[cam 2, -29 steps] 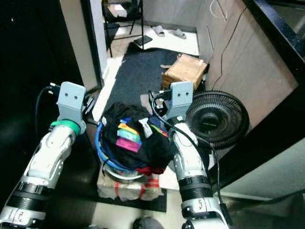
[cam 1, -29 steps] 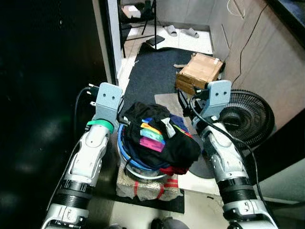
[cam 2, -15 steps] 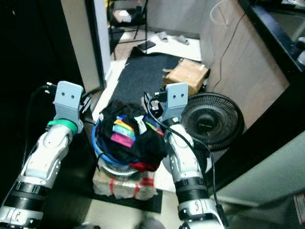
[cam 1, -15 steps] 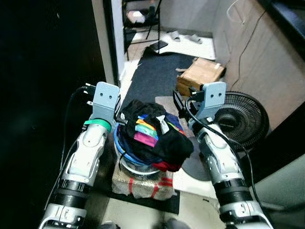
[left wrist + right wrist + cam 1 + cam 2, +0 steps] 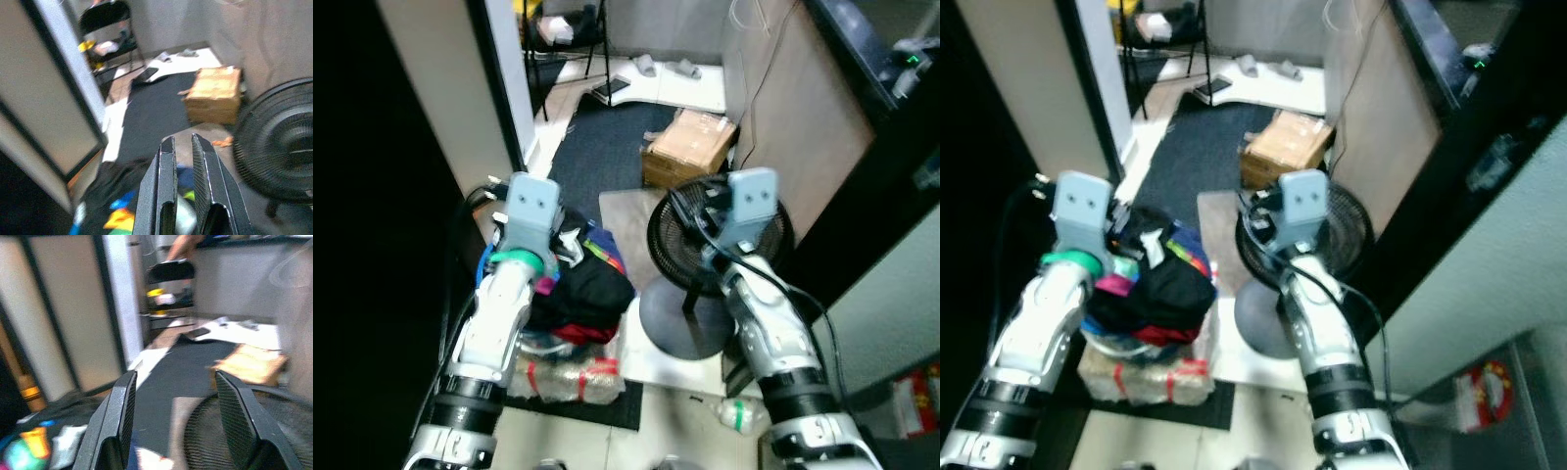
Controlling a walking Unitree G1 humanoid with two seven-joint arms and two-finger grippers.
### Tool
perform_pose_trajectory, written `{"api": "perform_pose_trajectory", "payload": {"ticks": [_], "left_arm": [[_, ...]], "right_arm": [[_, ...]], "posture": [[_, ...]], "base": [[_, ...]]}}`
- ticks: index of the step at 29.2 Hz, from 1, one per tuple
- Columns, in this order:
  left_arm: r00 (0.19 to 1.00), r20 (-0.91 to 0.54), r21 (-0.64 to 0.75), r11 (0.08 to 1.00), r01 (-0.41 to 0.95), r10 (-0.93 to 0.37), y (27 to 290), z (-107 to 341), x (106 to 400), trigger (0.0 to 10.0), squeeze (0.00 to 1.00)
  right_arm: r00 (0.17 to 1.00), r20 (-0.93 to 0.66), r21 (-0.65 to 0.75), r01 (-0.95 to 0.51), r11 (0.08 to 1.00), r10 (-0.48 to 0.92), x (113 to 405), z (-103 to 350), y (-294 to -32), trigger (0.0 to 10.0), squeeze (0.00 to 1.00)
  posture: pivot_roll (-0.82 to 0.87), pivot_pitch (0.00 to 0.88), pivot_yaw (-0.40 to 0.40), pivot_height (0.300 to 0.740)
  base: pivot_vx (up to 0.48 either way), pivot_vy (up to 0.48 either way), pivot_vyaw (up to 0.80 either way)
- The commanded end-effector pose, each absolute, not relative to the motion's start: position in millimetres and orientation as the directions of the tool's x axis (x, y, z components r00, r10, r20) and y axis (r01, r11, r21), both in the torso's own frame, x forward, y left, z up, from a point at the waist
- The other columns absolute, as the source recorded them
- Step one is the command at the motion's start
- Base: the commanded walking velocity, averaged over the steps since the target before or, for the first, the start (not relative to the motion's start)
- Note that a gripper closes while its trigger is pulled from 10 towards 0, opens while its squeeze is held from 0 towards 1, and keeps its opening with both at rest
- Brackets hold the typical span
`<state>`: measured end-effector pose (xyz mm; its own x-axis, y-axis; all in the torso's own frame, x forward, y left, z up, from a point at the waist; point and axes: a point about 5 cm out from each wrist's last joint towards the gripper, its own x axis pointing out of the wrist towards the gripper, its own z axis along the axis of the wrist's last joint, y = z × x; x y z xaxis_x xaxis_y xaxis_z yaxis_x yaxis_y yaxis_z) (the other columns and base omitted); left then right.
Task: Clothes washing
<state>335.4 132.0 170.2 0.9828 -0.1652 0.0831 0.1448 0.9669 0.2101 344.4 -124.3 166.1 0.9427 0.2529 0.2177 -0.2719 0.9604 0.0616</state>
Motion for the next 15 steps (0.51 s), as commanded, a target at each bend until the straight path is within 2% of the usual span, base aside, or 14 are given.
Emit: {"api": "perform_pose_trajectory", "payload": {"ticks": [1,4,15], "left_arm": [[0.984,0.068,0.215,0.966,0.144,-0.162,134.4,165.5,333.6,10.0,0.0],[0.984,0.075,0.216,0.966,0.144,-0.164,134.1,166.0,333.4,10.0,0.0],[0.984,0.078,0.218,0.966,0.138,-0.158,134.1,166.2,332.9,10.0,0.0]], "right_arm": [[0.941,0.211,0.071,-0.286,0.956,0.265,343.4,164.1,-118.7,10.0,0.0],[0.94,0.212,0.071,-0.289,0.955,0.269,343.3,164.2,-117.4,10.0,0.0],[0.936,0.211,0.061,-0.3,0.952,0.282,342.7,164.0,-114.2,10.0,0.0]], "posture": [[-0.01,0.0,0.018,0.74],[0.0,0.002,0.018,0.74],[0.0,0.003,0.017,0.74]], "base": [[0.0,0.0,0.0],[0.28,0.0,0.0],[0.48,0.0,0.0]]}}
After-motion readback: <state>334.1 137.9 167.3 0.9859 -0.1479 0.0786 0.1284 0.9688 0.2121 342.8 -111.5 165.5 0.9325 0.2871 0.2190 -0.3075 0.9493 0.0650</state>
